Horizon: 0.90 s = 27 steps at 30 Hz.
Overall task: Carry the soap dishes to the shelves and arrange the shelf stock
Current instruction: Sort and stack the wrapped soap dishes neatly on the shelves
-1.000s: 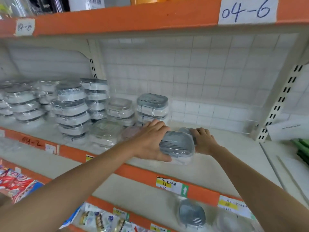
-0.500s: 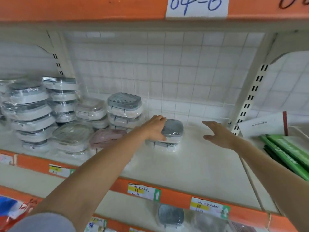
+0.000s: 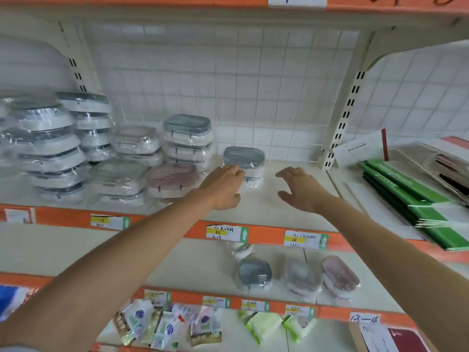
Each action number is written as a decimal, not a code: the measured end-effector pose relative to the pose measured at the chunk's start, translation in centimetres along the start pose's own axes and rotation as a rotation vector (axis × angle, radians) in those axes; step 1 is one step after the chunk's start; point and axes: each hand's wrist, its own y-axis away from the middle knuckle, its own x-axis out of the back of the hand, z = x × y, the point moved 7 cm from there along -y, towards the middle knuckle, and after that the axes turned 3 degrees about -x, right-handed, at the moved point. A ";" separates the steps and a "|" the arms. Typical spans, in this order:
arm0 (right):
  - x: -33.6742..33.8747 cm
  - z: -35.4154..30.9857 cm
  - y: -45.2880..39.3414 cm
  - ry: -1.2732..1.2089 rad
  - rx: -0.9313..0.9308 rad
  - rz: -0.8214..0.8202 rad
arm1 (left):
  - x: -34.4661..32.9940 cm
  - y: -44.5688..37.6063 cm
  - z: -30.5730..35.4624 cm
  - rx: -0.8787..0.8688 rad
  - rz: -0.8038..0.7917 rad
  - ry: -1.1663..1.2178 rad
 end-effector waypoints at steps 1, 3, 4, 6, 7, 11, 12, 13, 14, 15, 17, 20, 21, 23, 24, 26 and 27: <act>-0.1 -1.1 1.1 0.023 0.007 0.011 | 0.0 1.5 0.4 -0.020 0.002 0.005; -0.7 -3.5 3.4 0.045 0.027 0.023 | -0.3 4.5 1.3 -0.042 0.024 0.031; -1.3 -4.5 4.5 0.049 0.039 0.029 | -0.6 5.9 1.6 -0.049 0.037 0.035; -2.7 -6.5 6.7 0.033 0.062 0.031 | -1.8 8.8 2.6 -0.074 0.039 0.059; -3.7 -7.3 7.9 0.016 0.072 0.019 | -2.8 10.2 3.3 -0.100 0.022 0.067; -9.2 -8.8 11.4 0.010 0.126 -0.108 | -8.7 14.0 5.0 -0.153 -0.182 0.063; -11.0 -8.6 11.9 0.015 0.123 -0.154 | -10.3 14.3 5.1 -0.140 -0.236 0.075; -12.7 -8.1 12.1 0.017 0.104 -0.192 | -11.9 14.4 5.1 -0.122 -0.269 0.095; -14.5 -7.5 12.2 0.015 0.074 -0.227 | -13.5 14.4 5.0 -0.096 -0.293 0.130; -16.2 -6.9 12.2 0.009 0.048 -0.254 | -15.2 14.2 4.7 -0.057 -0.315 0.171; -19.8 -5.7 12.1 -0.004 0.000 -0.294 | -19.1 14.0 4.0 0.037 -0.364 0.247; -24.9 -3.8 11.4 -0.023 -0.073 -0.312 | -24.8 13.2 3.5 0.138 -0.397 0.309; -26.3 -3.3 11.0 -0.031 -0.088 -0.302 | -26.3 12.7 3.5 0.156 -0.391 0.322; -28.9 -2.4 9.8 -0.035 -0.096 -0.291 | -29.0 11.5 3.7 0.170 -0.375 0.349; -30.1 -2.1 9.1 -0.037 -0.098 -0.292 | -30.1 10.8 4.0 0.166 -0.368 0.359; -32.4 -1.4 7.7 -0.014 -0.105 -0.290 | -32.1 9.5 4.5 0.146 -0.336 0.371; -33.2 -1.0 6.9 0.008 -0.110 -0.278 | -33.0 8.8 4.8 0.130 -0.313 0.373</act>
